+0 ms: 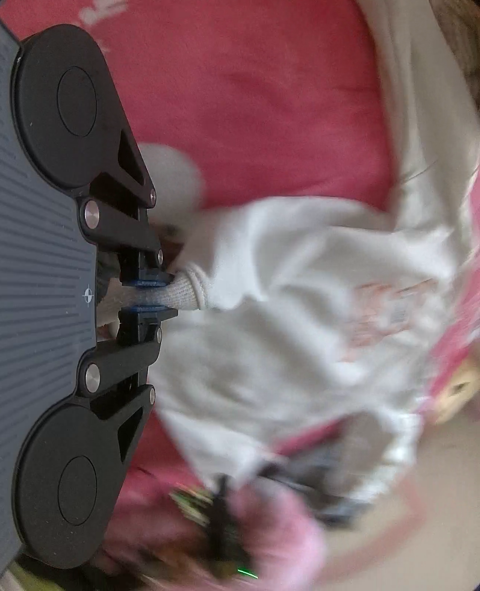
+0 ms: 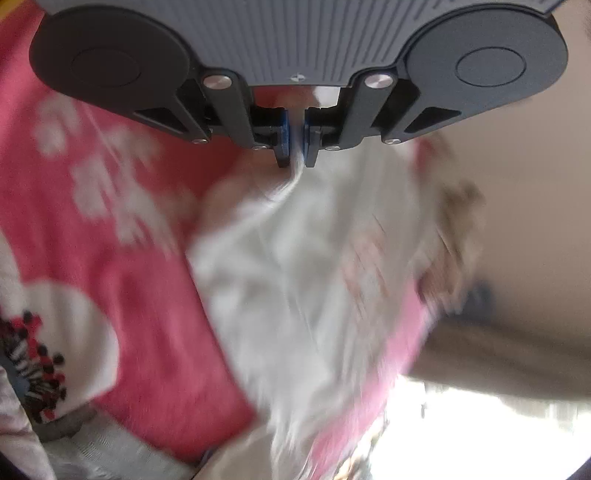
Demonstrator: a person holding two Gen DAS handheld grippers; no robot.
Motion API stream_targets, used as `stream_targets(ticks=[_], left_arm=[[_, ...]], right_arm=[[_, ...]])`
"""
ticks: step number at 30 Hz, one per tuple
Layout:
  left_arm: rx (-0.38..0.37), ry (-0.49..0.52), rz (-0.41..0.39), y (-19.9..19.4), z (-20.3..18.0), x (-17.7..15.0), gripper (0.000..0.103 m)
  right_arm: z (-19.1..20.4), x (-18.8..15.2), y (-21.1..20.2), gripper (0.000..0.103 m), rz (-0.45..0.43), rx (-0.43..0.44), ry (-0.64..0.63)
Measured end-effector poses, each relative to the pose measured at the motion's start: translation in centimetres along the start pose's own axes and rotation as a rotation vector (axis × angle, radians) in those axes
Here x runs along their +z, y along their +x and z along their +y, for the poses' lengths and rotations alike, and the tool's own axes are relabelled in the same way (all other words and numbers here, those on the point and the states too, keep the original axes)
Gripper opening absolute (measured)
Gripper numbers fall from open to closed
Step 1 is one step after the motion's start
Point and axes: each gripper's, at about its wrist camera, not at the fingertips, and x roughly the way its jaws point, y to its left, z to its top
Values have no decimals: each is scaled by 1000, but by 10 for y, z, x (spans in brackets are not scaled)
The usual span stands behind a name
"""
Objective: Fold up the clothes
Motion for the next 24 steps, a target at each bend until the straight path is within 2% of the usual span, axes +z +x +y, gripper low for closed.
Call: stream_targets(ticks=[2,4,7,9,10,11,13,15,16,18,20,24], left_arm=[[-43,-130,-72,-7,17,27,7],[-61,-244,-123,-4,37,50,8],[-65,-382,-131,19,64,75,8],[-74,-463,-128,37,81,84,9],[-81,-492,-129,44,87,87,10],[-90,-517,-137,49,91,90,13],[-109,-552,-160,55,96,92,23],[-137,-550,-203,48,96,91,35],[-153,-537,-229,45,95,90,38],[-168,-502,-256,38,92,90,49],[-182,-470,-285,33,88,91,53],[-208,-412,-346,27,80,95,56]], right_arm=[[-7,28,3,9,-49,66,111],[-15,51,10,9,-88,82,189],[-29,75,28,12,-128,61,286],[-41,83,35,23,-157,53,339],[-45,83,36,36,-177,48,350],[-49,83,36,44,-198,42,361],[-50,84,32,45,-242,33,331],[-36,79,27,45,-273,28,224],[-21,76,29,45,-266,12,125],[17,66,36,47,-223,-32,-143],[63,47,57,50,-146,-84,-456],[141,-15,122,50,12,-163,-1061]])
